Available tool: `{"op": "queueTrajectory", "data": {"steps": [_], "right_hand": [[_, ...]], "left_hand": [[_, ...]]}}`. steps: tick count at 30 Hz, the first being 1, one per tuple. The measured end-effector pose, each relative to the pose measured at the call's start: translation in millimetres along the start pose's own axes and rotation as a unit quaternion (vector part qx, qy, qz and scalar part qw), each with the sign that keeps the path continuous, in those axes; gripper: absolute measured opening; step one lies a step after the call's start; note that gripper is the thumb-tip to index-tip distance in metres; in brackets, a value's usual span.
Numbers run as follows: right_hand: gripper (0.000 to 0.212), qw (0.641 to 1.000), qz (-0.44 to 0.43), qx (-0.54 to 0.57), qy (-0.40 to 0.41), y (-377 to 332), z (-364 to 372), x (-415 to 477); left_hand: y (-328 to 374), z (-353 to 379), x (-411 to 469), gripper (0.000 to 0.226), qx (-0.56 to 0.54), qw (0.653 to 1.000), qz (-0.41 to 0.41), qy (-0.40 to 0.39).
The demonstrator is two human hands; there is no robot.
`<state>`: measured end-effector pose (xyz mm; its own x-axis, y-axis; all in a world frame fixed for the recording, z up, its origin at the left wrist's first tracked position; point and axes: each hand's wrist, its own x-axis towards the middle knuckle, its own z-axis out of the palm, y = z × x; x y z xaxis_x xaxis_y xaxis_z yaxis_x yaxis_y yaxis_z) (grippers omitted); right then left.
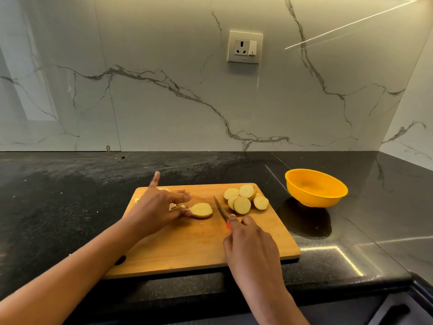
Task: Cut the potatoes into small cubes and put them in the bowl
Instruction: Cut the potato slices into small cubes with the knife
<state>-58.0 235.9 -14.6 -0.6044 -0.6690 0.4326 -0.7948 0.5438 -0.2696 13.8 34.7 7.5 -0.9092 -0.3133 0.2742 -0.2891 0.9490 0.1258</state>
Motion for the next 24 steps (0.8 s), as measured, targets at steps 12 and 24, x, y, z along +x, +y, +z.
{"op": "queueTrajectory", "data": {"steps": [12,24], "right_hand": [[0.044,0.999,-0.029,-0.019,-0.026,-10,-3,-7],[0.04,1.0,-0.016,-0.01,-0.015,-10,-8,-4]], "left_hand": [[21,17,-24,0.129,0.058,0.978,-0.014,-0.199],[23,15,-22,0.141,0.033,0.98,-0.02,-0.196]]}}
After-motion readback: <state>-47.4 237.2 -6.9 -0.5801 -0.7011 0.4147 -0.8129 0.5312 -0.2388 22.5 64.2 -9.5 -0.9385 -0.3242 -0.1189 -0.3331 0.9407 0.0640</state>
